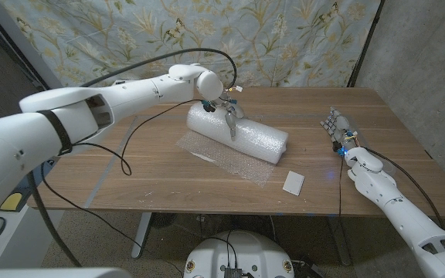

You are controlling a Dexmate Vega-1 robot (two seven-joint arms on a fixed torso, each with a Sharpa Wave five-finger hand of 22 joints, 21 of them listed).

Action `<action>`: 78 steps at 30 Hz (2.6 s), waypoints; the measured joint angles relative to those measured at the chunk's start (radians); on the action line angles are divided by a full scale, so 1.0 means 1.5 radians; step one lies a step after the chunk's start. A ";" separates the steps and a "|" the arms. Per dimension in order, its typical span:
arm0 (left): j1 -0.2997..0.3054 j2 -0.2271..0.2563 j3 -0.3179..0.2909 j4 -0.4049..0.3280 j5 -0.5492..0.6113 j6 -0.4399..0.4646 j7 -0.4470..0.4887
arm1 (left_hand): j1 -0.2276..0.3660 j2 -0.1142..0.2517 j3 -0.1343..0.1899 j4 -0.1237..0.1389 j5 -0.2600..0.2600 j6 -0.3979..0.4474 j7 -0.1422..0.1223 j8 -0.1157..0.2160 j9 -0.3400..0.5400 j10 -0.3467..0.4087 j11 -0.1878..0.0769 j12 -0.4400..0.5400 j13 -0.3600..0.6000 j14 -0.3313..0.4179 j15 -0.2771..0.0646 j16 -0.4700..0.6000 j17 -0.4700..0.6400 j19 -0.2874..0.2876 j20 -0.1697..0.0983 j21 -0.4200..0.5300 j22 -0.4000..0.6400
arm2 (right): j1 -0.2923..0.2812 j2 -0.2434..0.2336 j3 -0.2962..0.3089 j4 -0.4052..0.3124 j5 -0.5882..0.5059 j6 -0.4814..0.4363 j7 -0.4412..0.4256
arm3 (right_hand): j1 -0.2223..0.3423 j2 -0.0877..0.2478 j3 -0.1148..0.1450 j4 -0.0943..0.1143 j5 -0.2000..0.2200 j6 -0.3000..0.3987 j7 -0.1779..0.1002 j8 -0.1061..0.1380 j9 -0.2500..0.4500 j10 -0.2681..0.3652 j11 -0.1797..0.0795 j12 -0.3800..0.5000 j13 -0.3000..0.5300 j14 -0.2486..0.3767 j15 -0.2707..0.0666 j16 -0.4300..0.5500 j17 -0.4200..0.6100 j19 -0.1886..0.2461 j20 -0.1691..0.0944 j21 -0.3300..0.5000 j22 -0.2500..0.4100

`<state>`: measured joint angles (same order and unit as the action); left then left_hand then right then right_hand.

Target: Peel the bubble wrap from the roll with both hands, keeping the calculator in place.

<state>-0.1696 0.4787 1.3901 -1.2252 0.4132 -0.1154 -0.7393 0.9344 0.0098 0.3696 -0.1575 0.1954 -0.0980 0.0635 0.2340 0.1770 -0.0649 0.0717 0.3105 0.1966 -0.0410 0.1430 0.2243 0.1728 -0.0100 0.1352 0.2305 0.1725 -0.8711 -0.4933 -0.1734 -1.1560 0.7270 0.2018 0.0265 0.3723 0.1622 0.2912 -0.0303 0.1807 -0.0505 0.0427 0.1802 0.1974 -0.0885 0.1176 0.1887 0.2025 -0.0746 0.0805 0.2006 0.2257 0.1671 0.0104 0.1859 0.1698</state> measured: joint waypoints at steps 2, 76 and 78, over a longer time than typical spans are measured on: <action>0.015 0.016 -0.015 -0.035 0.006 0.001 0.008 | 0.012 -0.003 -0.002 -0.002 -0.005 0.058 -0.009 0.008 0.000 0.059 -0.019 0.012 0.001 0.056 -0.024 0.004 0.001 0.045 -0.006 0.004 0.000 | 0.000 0.000 0.000 0.000 0.002 0.001 0.000 | -0.001 -0.001 0.000 0.000 0.000 0.000 0.000 0.000 0.000 0.000 0.000 0.000 0.000 0.000 0.000 0.000 0.000 0.000 0.000 0.000 0.000; 0.088 0.087 -0.171 -0.195 -0.175 0.246 -0.014 | 0.070 0.024 -0.061 0.006 -0.018 0.340 -0.015 -0.004 0.006 0.370 -0.096 0.068 0.067 0.359 -0.142 0.088 0.027 0.238 -0.036 0.043 0.014 | -0.019 -0.024 -0.004 -0.036 0.003 -0.046 0.008 | -0.010 0.000 0.007 -0.006 0.000 -0.005 0.000 0.006 0.000 -0.004 -0.004 0.005 0.000 0.000 0.000 0.000 -0.002 0.001 -0.001 0.000 0.000; 0.093 0.091 -0.179 -0.205 -0.186 0.259 -0.007 | 0.070 0.024 -0.061 0.006 -0.017 0.340 -0.015 -0.004 0.006 0.370 -0.096 0.065 0.067 0.355 -0.138 0.088 0.027 0.237 -0.035 0.038 0.014 | -0.018 -0.024 -0.005 -0.035 0.002 -0.047 0.010 | -0.010 0.000 0.006 -0.006 0.000 -0.005 0.000 0.006 0.000 -0.004 -0.004 0.005 0.000 0.000 0.000 0.000 -0.002 0.001 -0.001 0.000 0.000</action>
<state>-0.0298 0.6150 1.1212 -1.5320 0.1337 0.2724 -0.7499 1.0398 0.0453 0.2779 -0.1488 0.1692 0.4122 0.0410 0.2278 0.1860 0.4906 -0.0730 0.4080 0.2966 0.4921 -0.0639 0.3570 0.2133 0.3462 0.0822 0.2882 0.1933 -0.8984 -0.5300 -0.1802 -1.2084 0.7306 0.1311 0.0408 0.3567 0.1623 0.3010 -0.0400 0.1807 -0.0577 0.0431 0.1888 0.1974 -0.0937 0.1122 0.1964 0.2025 -0.0745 0.0803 0.2006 0.2232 0.1691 0.0083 0.1859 0.1697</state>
